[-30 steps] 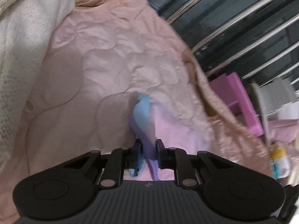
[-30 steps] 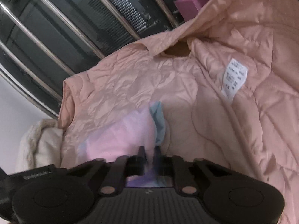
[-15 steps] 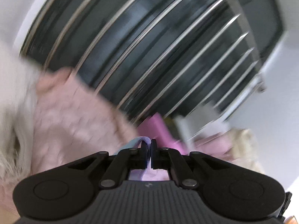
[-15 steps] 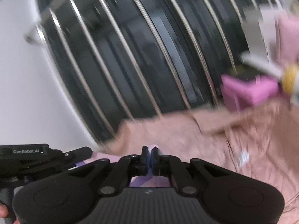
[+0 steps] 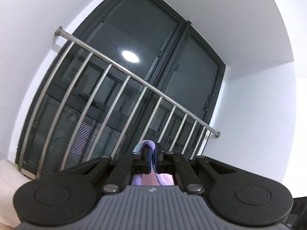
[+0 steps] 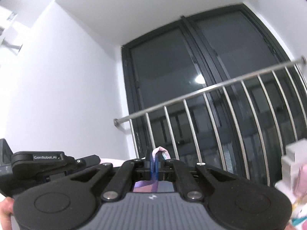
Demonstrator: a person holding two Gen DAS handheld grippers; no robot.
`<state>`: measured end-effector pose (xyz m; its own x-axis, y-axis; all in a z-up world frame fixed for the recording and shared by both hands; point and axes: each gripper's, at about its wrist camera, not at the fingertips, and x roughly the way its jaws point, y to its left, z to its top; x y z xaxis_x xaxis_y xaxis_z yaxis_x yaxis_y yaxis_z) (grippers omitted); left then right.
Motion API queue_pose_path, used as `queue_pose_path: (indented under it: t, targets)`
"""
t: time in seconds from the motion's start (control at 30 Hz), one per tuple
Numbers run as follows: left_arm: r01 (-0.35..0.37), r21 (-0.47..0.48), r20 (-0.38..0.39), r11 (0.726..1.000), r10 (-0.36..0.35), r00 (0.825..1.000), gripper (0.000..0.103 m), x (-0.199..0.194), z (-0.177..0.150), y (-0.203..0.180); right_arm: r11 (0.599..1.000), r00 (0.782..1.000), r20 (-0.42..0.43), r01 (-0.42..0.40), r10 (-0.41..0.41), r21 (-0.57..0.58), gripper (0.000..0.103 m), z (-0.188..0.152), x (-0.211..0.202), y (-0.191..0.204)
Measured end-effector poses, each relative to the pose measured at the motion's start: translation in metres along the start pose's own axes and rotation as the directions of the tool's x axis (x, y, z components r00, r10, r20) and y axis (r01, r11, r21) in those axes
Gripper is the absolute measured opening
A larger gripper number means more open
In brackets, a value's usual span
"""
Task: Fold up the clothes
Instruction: 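Lower the garment onto the table with both grippers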
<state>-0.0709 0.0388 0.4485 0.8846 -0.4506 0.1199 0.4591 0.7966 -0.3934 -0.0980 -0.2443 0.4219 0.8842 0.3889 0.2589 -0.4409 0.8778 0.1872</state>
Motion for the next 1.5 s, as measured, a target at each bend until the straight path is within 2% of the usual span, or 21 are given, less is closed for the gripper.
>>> queue_pose_path:
  t: [0.2,0.3,0.33,0.37,0.4,0.43,0.47,0.5,0.53,0.57,0.63,0.67,0.73,0.83,0.97,1.1,1.17,1.23,1.3,1.37,1.5]
  targets:
    - [-0.089,0.003,-0.105,0.996,0.089,0.990,0.002,0.047,-0.036,0.049,0.997,0.986,-0.150,0.076,-0.074,0.005,0.002,-0.036,0.055,-0.012]
    - [-0.182,-0.015,-0.190,0.983,0.175,0.966,0.003,0.104,-0.067,0.100,0.985,0.945,-0.286,0.169,-0.157,0.018,0.002,-0.083,0.119,-0.036]
    - [-0.224,-0.020,-0.215,0.974,0.215,0.953,0.011,0.129,-0.083,0.120,0.978,0.924,-0.331,0.208,-0.194,0.008,0.002,-0.105,0.150,-0.045]
    - [-0.277,-0.010,-0.240,0.961,0.267,0.933,0.034,0.153,-0.101,0.140,0.970,0.902,-0.367,0.242,-0.229,-0.011,0.004,-0.126,0.179,-0.053]
    - [-0.359,0.029,-0.271,0.933,0.353,0.896,0.051,0.172,-0.122,0.159,0.962,0.878,-0.399,0.273,-0.263,-0.033,0.010,-0.148,0.205,-0.060]
    - [-0.449,0.084,-0.314,0.890,0.451,0.835,0.064,0.184,-0.143,0.175,0.950,0.840,-0.451,0.306,-0.300,-0.062,0.021,-0.173,0.226,-0.068]
    - [-0.502,0.130,-0.350,0.855,0.513,0.784,0.064,0.185,-0.160,0.187,0.939,0.789,-0.517,0.331,-0.331,-0.096,0.027,-0.195,0.234,-0.073]
    - [-0.519,0.156,-0.374,0.841,0.536,0.757,0.064,0.177,-0.175,0.197,0.927,0.730,-0.582,0.350,-0.358,-0.131,0.032,-0.215,0.239,-0.077]
    - [-0.521,0.176,-0.390,0.835,0.545,0.742,0.064,0.166,-0.187,0.204,0.931,0.708,-0.615,0.339,-0.347,-0.135,0.033,-0.230,0.232,-0.079]
    - [-0.509,0.181,-0.390,0.842,0.536,0.748,0.066,0.147,-0.198,0.206,0.945,0.708,-0.634,0.299,-0.311,-0.130,0.037,-0.242,0.213,-0.077]
    - [-0.495,0.195,-0.382,0.846,0.531,0.756,0.074,0.101,-0.219,0.202,0.972,0.707,-0.668,0.205,-0.231,-0.119,0.062,-0.264,0.167,-0.071]
    - [-0.472,0.209,-0.381,0.857,0.516,0.767,0.083,0.077,-0.231,0.196,0.981,0.704,-0.684,0.157,-0.191,-0.112,0.064,-0.276,0.144,-0.068]
    - [-0.414,0.227,-0.399,0.882,0.472,0.786,0.086,0.030,-0.261,0.181,0.992,0.683,-0.721,0.072,-0.122,-0.099,0.065,-0.300,0.097,-0.064]
    - [-0.330,0.166,-0.519,0.929,0.367,0.772,0.086,-0.009,-0.312,0.169,0.997,0.612,-0.787,0.008,-0.070,-0.082,0.065,-0.344,0.030,-0.068]
    - [-0.256,0.056,-0.618,0.965,0.235,0.750,0.082,-0.016,-0.363,0.161,1.000,0.557,-0.831,-0.006,-0.002,-0.006,0.054,-0.381,-0.018,-0.066]
    - [-0.292,0.005,-0.679,0.956,0.218,0.701,0.054,0.006,-0.382,0.167,1.000,0.549,-0.836,0.015,0.008,0.019,0.036,-0.405,-0.027,-0.064]
    - [-0.302,-0.004,-0.700,0.953,0.213,0.681,0.031,0.017,-0.387,0.170,0.999,0.553,-0.833,0.013,0.019,0.031,0.028,-0.409,-0.023,-0.065]
    - [-0.307,-0.001,-0.714,0.952,0.215,0.666,0.026,0.021,-0.394,0.168,0.999,0.554,-0.832,0.012,0.021,0.033,0.007,-0.413,-0.022,-0.064]
    - [-0.297,-0.009,-0.730,0.955,0.197,0.655,0.020,0.023,-0.399,0.166,0.999,0.563,-0.826,0.015,0.019,0.034,0.005,-0.411,-0.023,-0.063]
    - [-0.296,-0.030,-0.739,0.955,0.178,0.650,0.006,0.025,-0.404,0.168,0.999,0.575,-0.818,0.023,0.019,0.039,0.004,-0.407,-0.023,-0.064]
    - [-0.305,-0.071,-0.734,0.950,0.157,0.660,0.002,0.030,-0.409,0.172,0.998,0.602,-0.798,0.039,0.023,0.058,0.003,-0.399,-0.026,-0.068]
